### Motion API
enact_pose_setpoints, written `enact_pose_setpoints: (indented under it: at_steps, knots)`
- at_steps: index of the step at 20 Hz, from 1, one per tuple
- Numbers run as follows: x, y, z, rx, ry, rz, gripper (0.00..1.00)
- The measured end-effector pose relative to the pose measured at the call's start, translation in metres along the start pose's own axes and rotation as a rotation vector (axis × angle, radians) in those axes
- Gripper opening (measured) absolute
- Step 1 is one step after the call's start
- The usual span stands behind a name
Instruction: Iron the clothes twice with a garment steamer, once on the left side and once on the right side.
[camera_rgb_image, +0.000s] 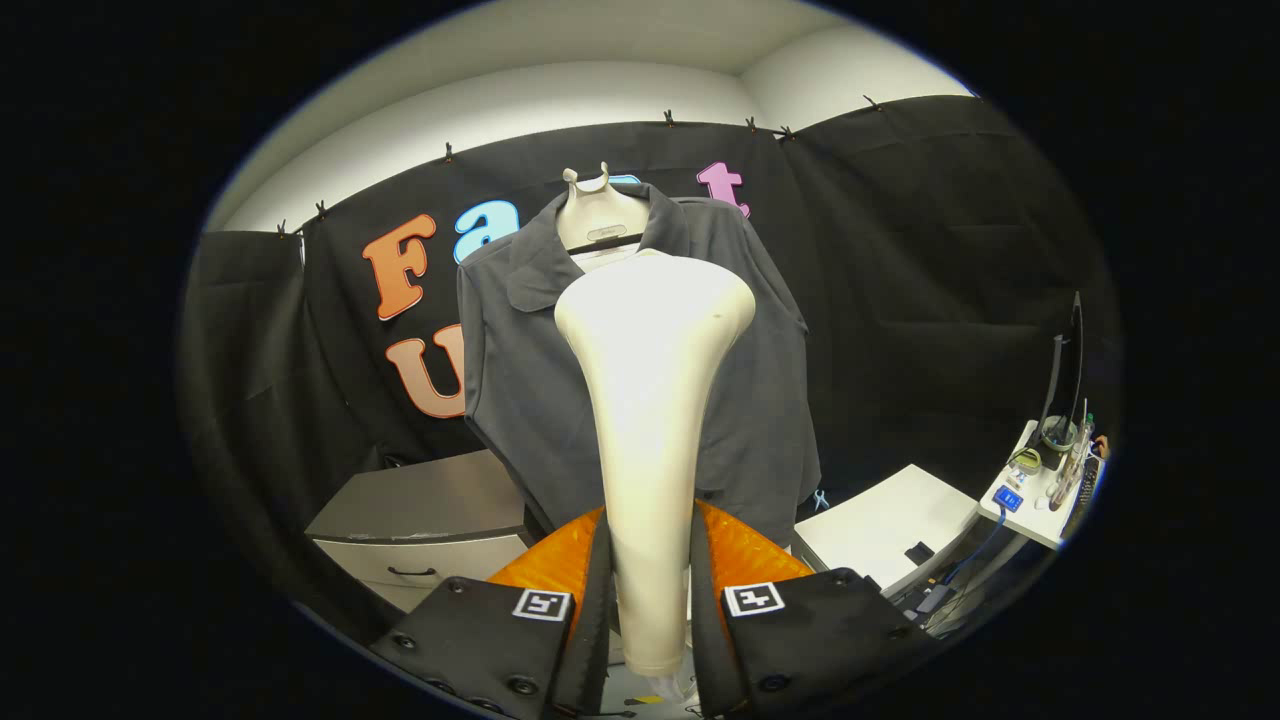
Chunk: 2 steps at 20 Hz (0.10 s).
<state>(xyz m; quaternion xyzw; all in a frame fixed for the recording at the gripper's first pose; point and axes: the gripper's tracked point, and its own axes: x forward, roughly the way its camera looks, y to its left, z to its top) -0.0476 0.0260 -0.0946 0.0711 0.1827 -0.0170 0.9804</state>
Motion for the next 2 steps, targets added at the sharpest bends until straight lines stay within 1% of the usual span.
enact_pose_setpoints:
  at_steps: [2]
  knots:
    - [0.0020,0.0002,0.0010,0.002,-0.001,0.002,0.42]
